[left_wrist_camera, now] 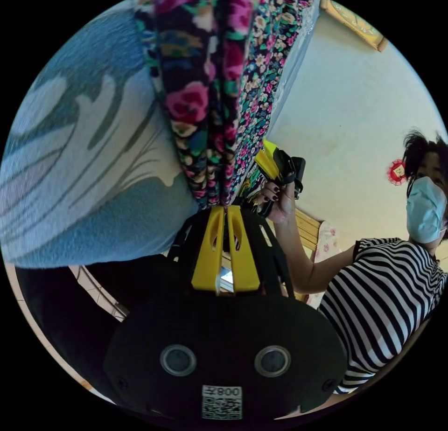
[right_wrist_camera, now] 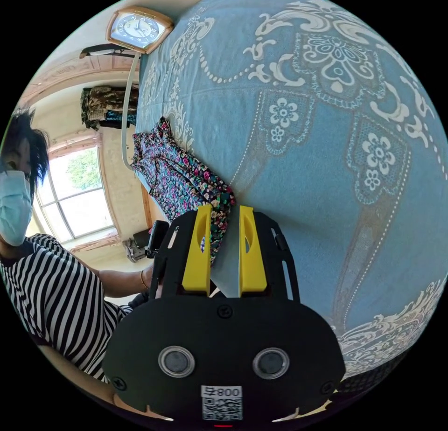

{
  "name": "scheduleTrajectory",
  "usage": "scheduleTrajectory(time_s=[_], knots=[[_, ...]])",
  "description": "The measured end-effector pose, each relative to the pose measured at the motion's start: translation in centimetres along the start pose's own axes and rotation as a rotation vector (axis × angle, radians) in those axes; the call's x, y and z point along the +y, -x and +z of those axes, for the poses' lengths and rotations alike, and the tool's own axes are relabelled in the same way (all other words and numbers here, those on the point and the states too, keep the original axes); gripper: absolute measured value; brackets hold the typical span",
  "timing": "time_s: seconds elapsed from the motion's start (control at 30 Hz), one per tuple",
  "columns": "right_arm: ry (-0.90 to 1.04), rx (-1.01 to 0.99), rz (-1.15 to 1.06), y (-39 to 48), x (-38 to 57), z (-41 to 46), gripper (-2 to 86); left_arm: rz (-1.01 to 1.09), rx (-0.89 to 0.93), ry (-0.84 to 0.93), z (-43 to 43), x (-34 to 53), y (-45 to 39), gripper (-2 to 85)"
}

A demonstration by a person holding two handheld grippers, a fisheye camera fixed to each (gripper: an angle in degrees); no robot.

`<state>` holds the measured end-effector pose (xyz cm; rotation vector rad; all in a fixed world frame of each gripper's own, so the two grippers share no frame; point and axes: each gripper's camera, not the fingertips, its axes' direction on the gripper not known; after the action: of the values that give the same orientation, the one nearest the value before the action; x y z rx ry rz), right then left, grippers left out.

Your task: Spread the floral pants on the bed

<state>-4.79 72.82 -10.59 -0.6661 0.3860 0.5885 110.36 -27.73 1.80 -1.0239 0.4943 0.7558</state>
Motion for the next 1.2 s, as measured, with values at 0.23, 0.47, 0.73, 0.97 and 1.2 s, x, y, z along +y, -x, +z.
scheduleTrajectory(time_s=[0.23,0.47,0.73,0.97,1.2], knots=[[0.030,-0.078,0.008,0.2,-1.6,1.3,6.8,-0.010,0.042,-0.008,-1.4,2.4,1.0,0.9],[0.030,-0.189,0.010,0.6,-1.7,0.0,3.1,0.034,0.033,0.043,-2.0,5.0,0.0,0.5],[0.018,-0.211,0.023,2.3,-1.1,-2.2,2.4,0.138,0.042,0.141,-1.5,8.7,-2.8,0.4],[0.027,-0.166,0.156,2.6,1.2,-4.1,2.3,0.194,0.057,0.267,-0.9,12.6,-5.1,0.5],[0.057,-0.200,0.001,8.5,-3.7,-3.0,2.3,0.287,0.116,0.143,-7.6,15.5,-9.4,0.5]])
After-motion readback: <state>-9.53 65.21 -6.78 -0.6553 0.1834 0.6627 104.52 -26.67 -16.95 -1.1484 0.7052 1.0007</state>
